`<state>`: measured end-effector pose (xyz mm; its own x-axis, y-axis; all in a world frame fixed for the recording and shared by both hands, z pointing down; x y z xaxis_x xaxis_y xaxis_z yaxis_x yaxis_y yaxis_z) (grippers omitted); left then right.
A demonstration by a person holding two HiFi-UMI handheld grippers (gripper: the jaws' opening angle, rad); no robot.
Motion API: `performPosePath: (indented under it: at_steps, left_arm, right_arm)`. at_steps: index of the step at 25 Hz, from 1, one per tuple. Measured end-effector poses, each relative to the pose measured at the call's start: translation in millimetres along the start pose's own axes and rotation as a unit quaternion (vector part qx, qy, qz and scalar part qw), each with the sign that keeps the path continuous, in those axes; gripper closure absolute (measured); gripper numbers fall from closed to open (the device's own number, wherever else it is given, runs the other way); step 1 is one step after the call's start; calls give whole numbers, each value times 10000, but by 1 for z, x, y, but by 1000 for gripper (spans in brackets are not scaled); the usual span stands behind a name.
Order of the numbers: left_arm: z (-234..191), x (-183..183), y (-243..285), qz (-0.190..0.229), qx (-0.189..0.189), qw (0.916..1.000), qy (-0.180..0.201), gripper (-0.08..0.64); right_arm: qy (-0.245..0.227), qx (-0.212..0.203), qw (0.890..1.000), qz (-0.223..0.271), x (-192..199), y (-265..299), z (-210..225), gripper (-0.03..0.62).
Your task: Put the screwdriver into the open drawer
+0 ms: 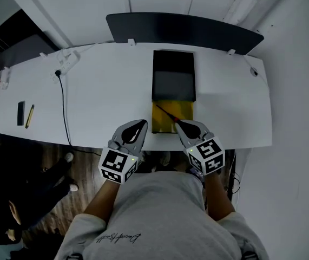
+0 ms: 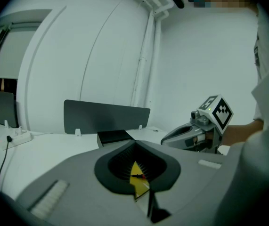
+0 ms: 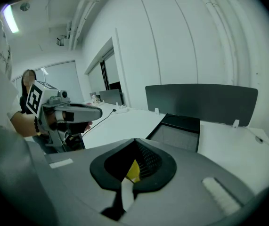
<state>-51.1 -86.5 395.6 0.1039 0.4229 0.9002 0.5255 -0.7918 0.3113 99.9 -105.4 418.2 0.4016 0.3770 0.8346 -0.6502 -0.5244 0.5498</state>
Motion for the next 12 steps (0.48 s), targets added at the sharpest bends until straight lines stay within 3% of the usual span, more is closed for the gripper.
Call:
performPosePath:
  at_steps: [12]
  left_arm:
    - [4, -1, -4, -6, -39, 10000, -13, 560]
  right_arm:
    - [-51, -82, 10000, -26, 1, -2, -5, 578]
Point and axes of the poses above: the fingertips, and each gripper's own axes: y forward along the fingers, z to its right, x out of its underside, the point moved 4 cm from there along -y, backward along the fingers, and after that the axes turned 8 degrees about -y, right-handed, at the moved point
